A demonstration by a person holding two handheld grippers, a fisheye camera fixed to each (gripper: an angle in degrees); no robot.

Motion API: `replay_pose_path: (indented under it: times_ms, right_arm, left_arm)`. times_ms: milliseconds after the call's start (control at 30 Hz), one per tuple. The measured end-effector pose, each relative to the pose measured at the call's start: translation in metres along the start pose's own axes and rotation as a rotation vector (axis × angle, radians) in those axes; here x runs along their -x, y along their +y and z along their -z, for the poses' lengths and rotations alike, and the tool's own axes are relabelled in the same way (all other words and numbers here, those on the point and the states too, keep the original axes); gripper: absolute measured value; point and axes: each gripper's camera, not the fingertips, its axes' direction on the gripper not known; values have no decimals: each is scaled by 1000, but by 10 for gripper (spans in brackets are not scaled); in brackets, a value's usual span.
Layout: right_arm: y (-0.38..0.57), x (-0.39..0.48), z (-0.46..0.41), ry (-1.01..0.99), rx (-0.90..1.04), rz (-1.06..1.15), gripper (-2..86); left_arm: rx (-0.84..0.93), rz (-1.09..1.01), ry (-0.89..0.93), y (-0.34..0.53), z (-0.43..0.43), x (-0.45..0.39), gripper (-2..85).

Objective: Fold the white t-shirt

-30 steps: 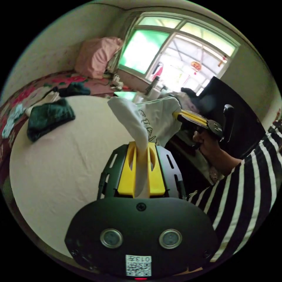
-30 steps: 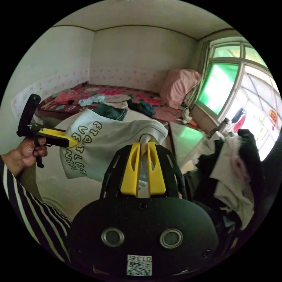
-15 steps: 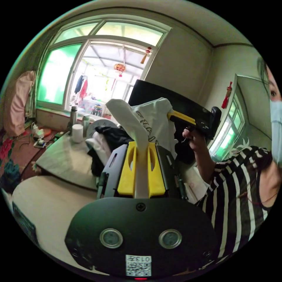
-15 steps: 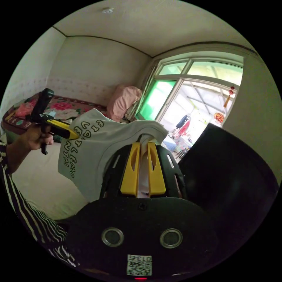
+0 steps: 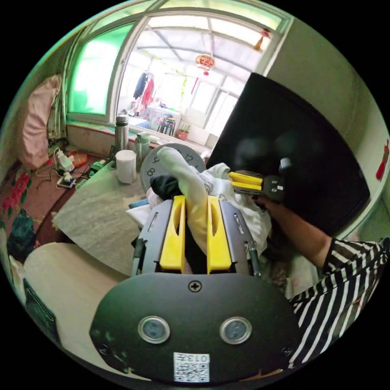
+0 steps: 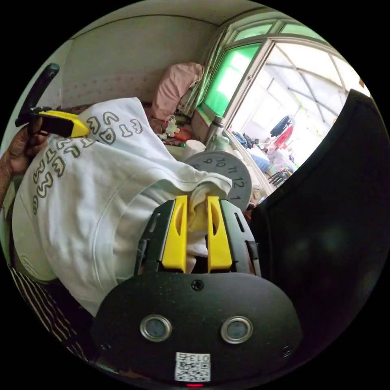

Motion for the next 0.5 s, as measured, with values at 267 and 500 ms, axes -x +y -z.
replay_pose_path:
  times_ms: [267, 500]
  right_arm:
    - [-18, -33, 76, 122, -300, -99, 21]
    - [-96, 64, 23, -43, -251, 205, 3]
  left_arm:
    - [-270, -129, -383, 21, 61, -72, 54]
    - [-54, -398, -686, 21, -21, -139, 24]
